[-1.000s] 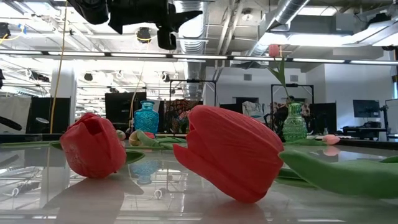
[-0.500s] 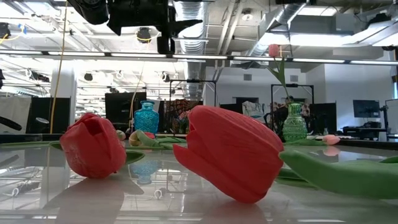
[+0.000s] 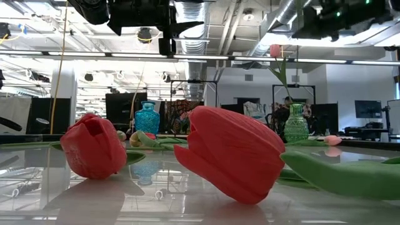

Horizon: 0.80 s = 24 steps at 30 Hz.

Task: Sort flowers into vase by color
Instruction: Put the bottom left pink flower into the green vase

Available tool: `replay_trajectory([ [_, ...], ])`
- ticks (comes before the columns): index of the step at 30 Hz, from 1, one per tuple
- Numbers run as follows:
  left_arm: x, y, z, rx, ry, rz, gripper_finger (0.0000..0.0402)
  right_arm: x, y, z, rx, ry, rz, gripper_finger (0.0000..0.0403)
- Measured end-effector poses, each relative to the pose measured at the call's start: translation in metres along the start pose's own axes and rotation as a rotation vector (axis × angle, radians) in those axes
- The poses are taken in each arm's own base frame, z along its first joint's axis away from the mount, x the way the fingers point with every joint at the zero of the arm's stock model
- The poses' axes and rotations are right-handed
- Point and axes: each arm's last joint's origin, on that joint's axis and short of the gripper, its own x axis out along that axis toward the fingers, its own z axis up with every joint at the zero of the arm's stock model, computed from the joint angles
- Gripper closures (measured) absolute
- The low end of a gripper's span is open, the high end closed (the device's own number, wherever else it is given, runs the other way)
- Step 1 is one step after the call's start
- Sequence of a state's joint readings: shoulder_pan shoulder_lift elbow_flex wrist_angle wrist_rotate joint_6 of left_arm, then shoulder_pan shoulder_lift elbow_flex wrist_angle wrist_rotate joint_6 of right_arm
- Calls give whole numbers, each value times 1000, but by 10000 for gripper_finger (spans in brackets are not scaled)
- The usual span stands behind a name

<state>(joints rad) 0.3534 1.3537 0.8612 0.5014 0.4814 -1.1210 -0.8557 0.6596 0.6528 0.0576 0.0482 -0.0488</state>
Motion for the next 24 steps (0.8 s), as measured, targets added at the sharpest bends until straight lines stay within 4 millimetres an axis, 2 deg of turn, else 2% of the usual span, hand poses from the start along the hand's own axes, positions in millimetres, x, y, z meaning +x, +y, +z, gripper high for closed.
replay_trajectory([
  [10,0,2,-1,-8,-5,27,217,7,-14,-20,-8,53,-95,375],
  [16,0,2,-1,-8,-9,31,217,21,-15,-29,-9,24,-98,375],
  [24,0,3,-2,-14,-2,38,217,33,-15,-44,-9,91,-96,375],
])
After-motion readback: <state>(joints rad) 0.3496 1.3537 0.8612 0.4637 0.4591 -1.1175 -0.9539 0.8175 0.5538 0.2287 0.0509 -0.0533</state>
